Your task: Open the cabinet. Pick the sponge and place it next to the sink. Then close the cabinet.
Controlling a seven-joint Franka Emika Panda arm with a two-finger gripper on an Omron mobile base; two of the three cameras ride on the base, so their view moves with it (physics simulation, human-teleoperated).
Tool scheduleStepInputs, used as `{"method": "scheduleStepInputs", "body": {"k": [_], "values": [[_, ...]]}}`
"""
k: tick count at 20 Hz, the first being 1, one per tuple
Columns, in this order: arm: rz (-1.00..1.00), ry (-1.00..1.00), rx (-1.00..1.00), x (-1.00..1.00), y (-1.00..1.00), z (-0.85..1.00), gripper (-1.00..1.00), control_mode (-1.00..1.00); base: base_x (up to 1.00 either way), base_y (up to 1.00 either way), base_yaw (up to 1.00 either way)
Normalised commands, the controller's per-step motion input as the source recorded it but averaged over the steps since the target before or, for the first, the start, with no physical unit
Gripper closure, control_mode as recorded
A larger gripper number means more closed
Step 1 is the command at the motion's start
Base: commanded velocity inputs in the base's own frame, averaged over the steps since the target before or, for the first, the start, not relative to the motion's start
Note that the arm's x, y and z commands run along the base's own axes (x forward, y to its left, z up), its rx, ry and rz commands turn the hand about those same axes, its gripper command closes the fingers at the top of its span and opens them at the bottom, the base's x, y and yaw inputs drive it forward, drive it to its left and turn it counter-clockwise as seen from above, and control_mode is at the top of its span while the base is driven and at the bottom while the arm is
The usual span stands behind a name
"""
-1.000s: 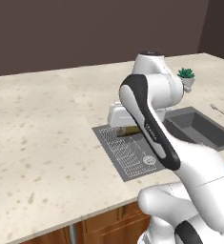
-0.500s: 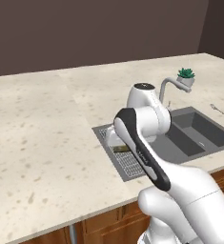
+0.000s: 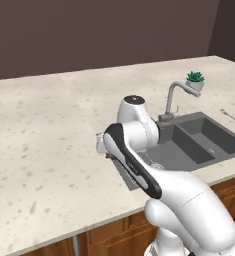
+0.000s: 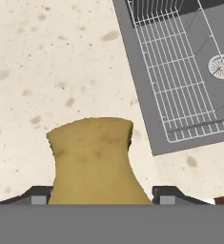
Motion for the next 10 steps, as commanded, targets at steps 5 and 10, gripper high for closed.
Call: {"method": "scheduleStepInputs", "body": {"k": [5, 10], "values": [[-0.07, 0.0, -0.01, 0.24, 0.11, -0.01, 1.0, -1.0, 0.0, 0.0, 0.0], [0.0, 0.0, -0.01, 0.24, 0.0, -0.22, 1.0, -1.0, 0.0, 0.0, 0.0]]}}
